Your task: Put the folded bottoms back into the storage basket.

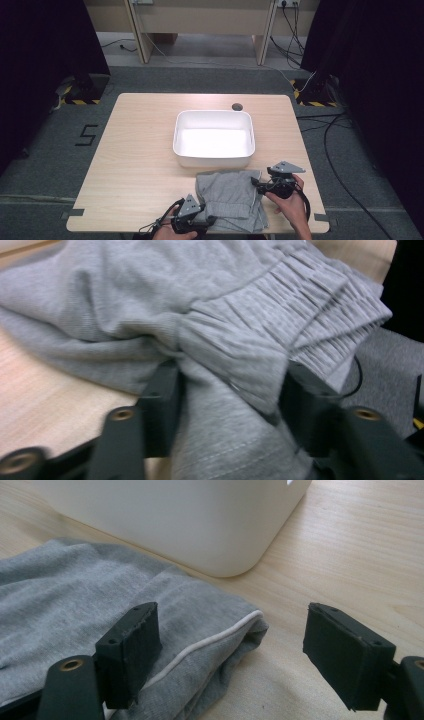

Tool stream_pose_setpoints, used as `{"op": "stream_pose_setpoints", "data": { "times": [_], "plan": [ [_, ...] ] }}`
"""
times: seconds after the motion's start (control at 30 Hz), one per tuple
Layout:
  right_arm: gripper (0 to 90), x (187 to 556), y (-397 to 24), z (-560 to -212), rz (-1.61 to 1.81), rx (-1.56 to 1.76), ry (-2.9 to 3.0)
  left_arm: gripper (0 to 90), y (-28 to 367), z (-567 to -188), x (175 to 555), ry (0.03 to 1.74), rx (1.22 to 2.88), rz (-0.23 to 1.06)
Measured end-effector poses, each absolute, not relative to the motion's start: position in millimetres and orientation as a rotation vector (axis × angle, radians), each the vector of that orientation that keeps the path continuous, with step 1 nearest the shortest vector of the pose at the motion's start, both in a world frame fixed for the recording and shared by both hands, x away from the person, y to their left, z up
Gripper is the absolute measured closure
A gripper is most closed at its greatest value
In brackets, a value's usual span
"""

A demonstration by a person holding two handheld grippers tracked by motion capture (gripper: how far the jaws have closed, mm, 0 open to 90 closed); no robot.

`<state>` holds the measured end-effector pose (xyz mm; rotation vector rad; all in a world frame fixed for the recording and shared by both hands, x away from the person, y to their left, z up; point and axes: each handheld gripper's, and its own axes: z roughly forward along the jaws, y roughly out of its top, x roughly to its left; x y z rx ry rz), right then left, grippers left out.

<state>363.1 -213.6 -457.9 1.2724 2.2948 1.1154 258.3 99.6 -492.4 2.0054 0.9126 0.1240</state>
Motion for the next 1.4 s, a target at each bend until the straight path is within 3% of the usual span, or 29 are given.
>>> {"op": "stream_pose_setpoints", "data": {
  "times": [0.3,1.07,1.27,1.4],
  "plan": [
    [23.9,362.2,-214.7,-455.5,1.128,1.276,2.287,66.0,107.2,-493.5,260.2,0.911,2.004,0.136],
    [25.0,356.0,-173.7,-474.3,1.145,1.224,2.521,70.0,155.6,-494.7,233.3,0.993,1.964,0.193],
    [31.4,352.5,-156.3,-480.2,1.165,1.201,2.565,69.8,166.2,-495.4,227.3,1.023,1.946,0.186],
    [46.8,353.8,-144.3,-482.2,1.223,1.204,2.575,69.4,172.6,-495.1,225.8,1.038,1.945,0.197]
  ]
}}
